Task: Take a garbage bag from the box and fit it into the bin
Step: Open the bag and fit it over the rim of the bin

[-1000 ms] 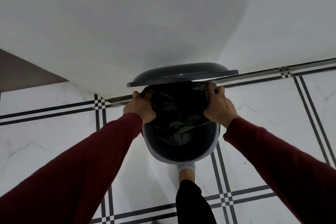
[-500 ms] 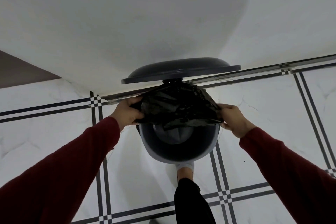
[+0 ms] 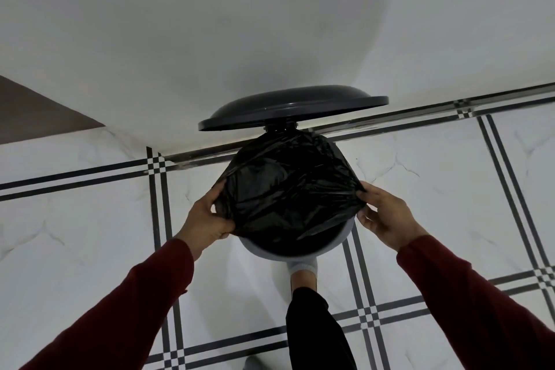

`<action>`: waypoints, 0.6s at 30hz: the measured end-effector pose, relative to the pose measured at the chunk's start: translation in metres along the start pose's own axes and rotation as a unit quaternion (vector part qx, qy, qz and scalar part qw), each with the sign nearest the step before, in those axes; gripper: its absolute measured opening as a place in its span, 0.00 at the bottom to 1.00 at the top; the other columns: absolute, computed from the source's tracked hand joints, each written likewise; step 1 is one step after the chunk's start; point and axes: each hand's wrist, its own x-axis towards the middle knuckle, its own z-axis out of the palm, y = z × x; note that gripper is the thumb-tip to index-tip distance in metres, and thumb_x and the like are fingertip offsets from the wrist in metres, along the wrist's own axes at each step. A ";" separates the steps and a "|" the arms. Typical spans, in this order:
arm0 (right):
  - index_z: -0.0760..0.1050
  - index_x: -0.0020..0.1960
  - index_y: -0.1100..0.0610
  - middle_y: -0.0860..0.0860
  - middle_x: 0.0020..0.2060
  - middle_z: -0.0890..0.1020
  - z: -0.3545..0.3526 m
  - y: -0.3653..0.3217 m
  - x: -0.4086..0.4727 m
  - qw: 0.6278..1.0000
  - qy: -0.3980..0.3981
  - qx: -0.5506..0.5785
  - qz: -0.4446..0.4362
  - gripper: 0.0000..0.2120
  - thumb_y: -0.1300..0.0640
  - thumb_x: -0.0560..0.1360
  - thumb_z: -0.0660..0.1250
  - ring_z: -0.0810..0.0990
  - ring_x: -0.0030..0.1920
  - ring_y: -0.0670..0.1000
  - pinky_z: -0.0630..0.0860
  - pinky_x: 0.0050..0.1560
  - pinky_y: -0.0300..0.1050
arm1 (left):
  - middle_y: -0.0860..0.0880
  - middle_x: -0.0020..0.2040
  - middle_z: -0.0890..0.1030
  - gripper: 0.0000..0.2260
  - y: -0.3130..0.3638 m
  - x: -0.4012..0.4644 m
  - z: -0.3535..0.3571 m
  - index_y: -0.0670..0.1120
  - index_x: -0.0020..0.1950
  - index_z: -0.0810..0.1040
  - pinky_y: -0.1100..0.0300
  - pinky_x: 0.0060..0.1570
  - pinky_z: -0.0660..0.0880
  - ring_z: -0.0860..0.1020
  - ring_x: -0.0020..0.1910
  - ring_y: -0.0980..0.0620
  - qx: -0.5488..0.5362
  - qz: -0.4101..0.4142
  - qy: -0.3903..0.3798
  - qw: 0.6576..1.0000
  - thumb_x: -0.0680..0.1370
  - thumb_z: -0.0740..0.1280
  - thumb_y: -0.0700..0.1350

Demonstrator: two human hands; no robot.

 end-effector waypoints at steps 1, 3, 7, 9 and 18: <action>0.85 0.58 0.55 0.51 0.50 0.86 0.000 0.003 -0.002 1.000 0.003 0.007 -0.005 0.13 0.65 0.76 0.71 0.80 0.46 0.50 0.76 0.47 0.42 | 0.49 0.46 0.79 0.43 -0.004 -0.001 0.001 0.61 0.73 0.74 0.51 0.39 0.73 0.72 0.35 0.46 -0.006 0.006 0.007 1.000 0.70 0.67 0.21; 0.85 0.58 0.55 0.51 0.50 0.87 0.002 0.008 -0.008 1.000 0.018 0.012 -0.014 0.12 0.63 0.76 0.73 0.82 0.45 0.50 0.77 0.47 0.42 | 0.52 0.49 0.83 0.40 -0.015 -0.004 0.004 0.59 0.72 0.77 0.52 0.38 0.76 0.76 0.34 0.47 0.010 0.028 0.059 0.998 0.69 0.69 0.23; 0.85 0.57 0.57 0.52 0.50 0.87 -0.001 0.020 -0.023 0.998 0.023 -0.005 -0.054 0.10 0.63 0.77 0.72 0.85 0.47 0.49 0.78 0.49 0.43 | 0.52 0.48 0.86 0.23 -0.040 -0.019 0.022 0.56 0.59 0.85 0.50 0.47 0.83 0.84 0.38 0.51 0.048 0.053 0.221 0.973 0.71 0.75 0.32; 0.85 0.55 0.56 0.53 0.48 0.87 -0.001 0.023 -0.029 0.996 0.022 -0.031 -0.084 0.11 0.66 0.77 0.70 0.85 0.48 0.49 0.79 0.50 0.43 | 0.48 0.47 0.86 0.14 -0.050 -0.026 0.034 0.53 0.51 0.85 0.47 0.48 0.84 0.86 0.41 0.47 -0.003 0.043 0.260 0.965 0.74 0.74 0.34; 0.86 0.52 0.55 0.57 0.48 0.88 0.004 0.037 -0.022 0.980 0.112 -0.104 -0.126 0.16 0.71 0.72 0.67 0.85 0.44 0.52 0.83 0.50 0.50 | 0.51 0.49 0.88 0.16 -0.056 -0.033 0.047 0.48 0.59 0.85 0.55 0.46 0.81 0.85 0.46 0.51 -0.119 -0.033 0.212 0.970 0.74 0.74 0.34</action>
